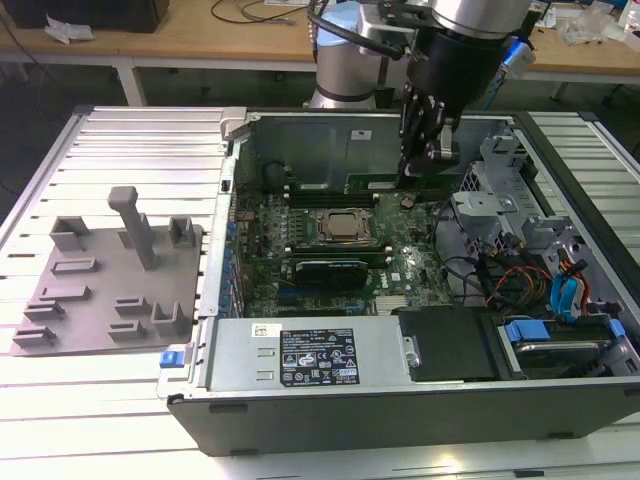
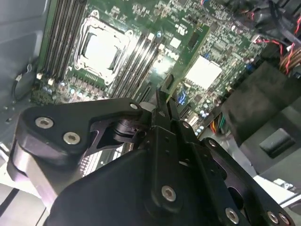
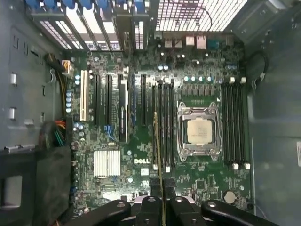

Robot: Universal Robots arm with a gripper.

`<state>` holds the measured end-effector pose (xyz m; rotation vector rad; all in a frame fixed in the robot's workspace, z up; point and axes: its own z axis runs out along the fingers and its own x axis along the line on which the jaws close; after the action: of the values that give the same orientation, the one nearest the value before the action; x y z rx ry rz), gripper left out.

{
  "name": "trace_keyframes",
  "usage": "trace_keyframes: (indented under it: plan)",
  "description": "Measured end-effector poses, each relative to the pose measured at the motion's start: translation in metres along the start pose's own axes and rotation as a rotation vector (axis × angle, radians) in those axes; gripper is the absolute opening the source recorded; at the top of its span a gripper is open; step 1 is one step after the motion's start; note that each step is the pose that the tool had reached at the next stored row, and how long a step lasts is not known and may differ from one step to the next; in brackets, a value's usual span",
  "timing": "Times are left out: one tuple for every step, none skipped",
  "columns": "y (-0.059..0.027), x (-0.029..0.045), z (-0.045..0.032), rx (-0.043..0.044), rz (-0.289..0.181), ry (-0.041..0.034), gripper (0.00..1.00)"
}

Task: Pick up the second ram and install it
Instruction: 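Pick up the second ram and move it above second insertion slot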

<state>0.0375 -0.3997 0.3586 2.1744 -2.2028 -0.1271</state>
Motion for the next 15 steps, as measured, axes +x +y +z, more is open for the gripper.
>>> trace_keyframes:
  plan:
    - [-0.0034, -0.0008, 0.0023, -0.0007, 0.0, 0.0001, 0.11]
    - [-0.0074, -0.0018, 0.0045, -0.0016, 0.0, 0.0001, 0.11]
    - [-0.0128, -0.0034, 0.0083, -0.0027, 0.0, 0.0001, 0.11]
    - [-0.0162, -0.0044, 0.0112, -0.0032, 0.0, 0.0, 0.11]
    - [-0.0194, -0.0052, 0.0139, -0.0037, 0.0, 0.0001, 0.11]
    - [-0.0232, -0.006, 0.0169, -0.0042, 0.0, 0.0001, 0.11]
    - [-0.0259, -0.0065, 0.019, -0.0045, 0.0, 0.0002, 0.11]
    - [-0.029, -0.007, 0.0217, -0.0049, 0.0, 0.0001, 0.11]
    - [-0.0315, -0.0072, 0.0236, -0.0051, 0.0, 0.0001, 0.11]
    - [-0.035, -0.0076, 0.0262, -0.0054, 0.0, 0.0001, 0.11]
    - [-0.0382, -0.0079, 0.0285, -0.0058, 0.0, 0.0, 0.11]
    - [-0.0422, -0.0083, 0.0309, -0.0064, 0.0, 0.0001, 0.11]
    - [-0.0487, -0.009, 0.0344, -0.0077, 0.0, 0.0002, 0.11]
    - [-0.0513, -0.0095, 0.0392, -0.0083, 0.0, 0.0002, 0.11]
    - [-0.0477, -0.0095, 0.0415, -0.0084, 0.0, 0.0003, 0.11]
